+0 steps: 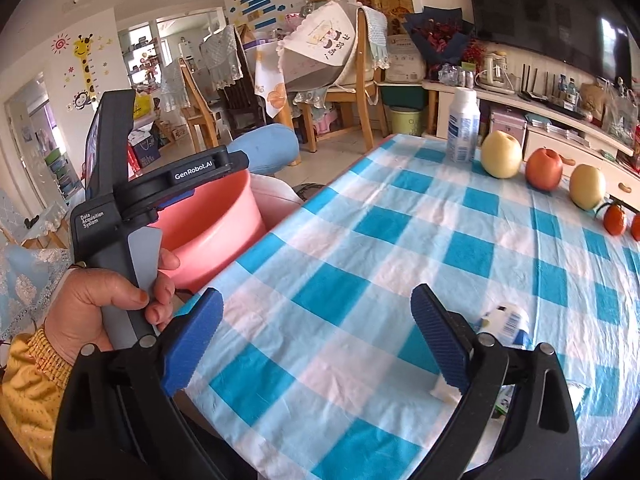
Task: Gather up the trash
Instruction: 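Withdraw both tools from the bucket back over the table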
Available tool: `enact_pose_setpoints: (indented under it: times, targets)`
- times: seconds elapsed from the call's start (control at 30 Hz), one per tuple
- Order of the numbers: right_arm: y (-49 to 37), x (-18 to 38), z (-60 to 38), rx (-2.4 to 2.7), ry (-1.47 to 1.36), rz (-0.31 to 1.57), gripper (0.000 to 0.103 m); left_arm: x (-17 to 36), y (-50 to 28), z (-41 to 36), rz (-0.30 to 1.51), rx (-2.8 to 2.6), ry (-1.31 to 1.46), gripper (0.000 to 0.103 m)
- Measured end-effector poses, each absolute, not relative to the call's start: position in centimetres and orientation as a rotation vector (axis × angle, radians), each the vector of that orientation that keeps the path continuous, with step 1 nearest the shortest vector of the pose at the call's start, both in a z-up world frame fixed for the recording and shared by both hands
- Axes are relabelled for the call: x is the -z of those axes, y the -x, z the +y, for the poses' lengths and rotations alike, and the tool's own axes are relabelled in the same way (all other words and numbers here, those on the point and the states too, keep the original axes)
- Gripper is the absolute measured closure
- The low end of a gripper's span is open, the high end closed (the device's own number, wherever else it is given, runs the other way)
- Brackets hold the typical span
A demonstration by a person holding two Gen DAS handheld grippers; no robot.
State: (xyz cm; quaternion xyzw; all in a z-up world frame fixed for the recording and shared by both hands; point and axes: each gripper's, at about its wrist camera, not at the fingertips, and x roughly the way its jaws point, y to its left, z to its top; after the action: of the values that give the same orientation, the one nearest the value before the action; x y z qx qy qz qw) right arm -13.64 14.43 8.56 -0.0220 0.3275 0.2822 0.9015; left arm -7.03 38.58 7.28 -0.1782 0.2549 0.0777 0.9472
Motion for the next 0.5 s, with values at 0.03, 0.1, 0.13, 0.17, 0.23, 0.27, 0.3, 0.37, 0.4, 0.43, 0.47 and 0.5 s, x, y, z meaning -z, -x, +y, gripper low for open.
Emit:
enact_pose_setpoints:
  times: [0.03, 0.1, 0.13, 0.17, 0.23, 0.27, 0.3, 0.37, 0.4, 0.43, 0.47, 0.5]
  targets:
    - [13.8, -8.7, 14.1, -0.583, 0.046, 0.673, 0.008, -7.4, 7.1, 38.0, 0.515, -0.150, 0.353, 0.011]
    - [14.0, -8.8, 13.5, -0.578, 0.048, 0.664, 0.008, -7.7, 7.3, 37.2, 0.505, -0.141, 0.327, 0.011]
    - [14.1, -8.9, 13.2, -0.573, 0.048, 0.659, 0.008, -7.7, 7.4, 36.7, 0.506, -0.140, 0.310, 0.011]
    - [14.1, -9.0, 12.8, -0.571, 0.047, 0.657, 0.008, -7.7, 7.4, 36.1, 0.514, -0.134, 0.294, 0.011]
    - [14.3, -9.2, 12.0, -0.569, 0.038, 0.651, 0.008, -7.7, 7.4, 35.1, 0.526, -0.114, 0.272, 0.011]
    - [14.4, -9.2, 11.7, -0.567, 0.034, 0.649, 0.008, -7.6, 7.5, 34.5, 0.530, -0.108, 0.258, 0.011]
    - [14.4, -9.3, 11.3, -0.565, 0.030, 0.648, 0.008, -7.6, 7.5, 34.0, 0.532, -0.102, 0.246, 0.011]
    - [14.5, -9.4, 10.7, -0.565, 0.025, 0.651, 0.007, -7.6, 7.5, 32.9, 0.539, -0.093, 0.211, 0.011]
    - [14.6, -9.4, 10.4, -0.563, 0.023, 0.651, 0.007, -7.5, 7.6, 32.3, 0.545, -0.088, 0.188, 0.011]
    - [14.7, -9.4, 10.1, -0.563, 0.021, 0.651, 0.007, -7.5, 7.7, 31.8, 0.548, -0.080, 0.170, 0.011]
    - [14.7, -9.4, 9.7, -0.564, 0.015, 0.651, 0.007, -7.4, 7.8, 31.3, 0.551, -0.071, 0.156, 0.011]
    - [14.8, -9.4, 9.4, -0.566, 0.010, 0.652, 0.007, -7.3, 8.0, 30.6, 0.558, -0.059, 0.136, 0.011]
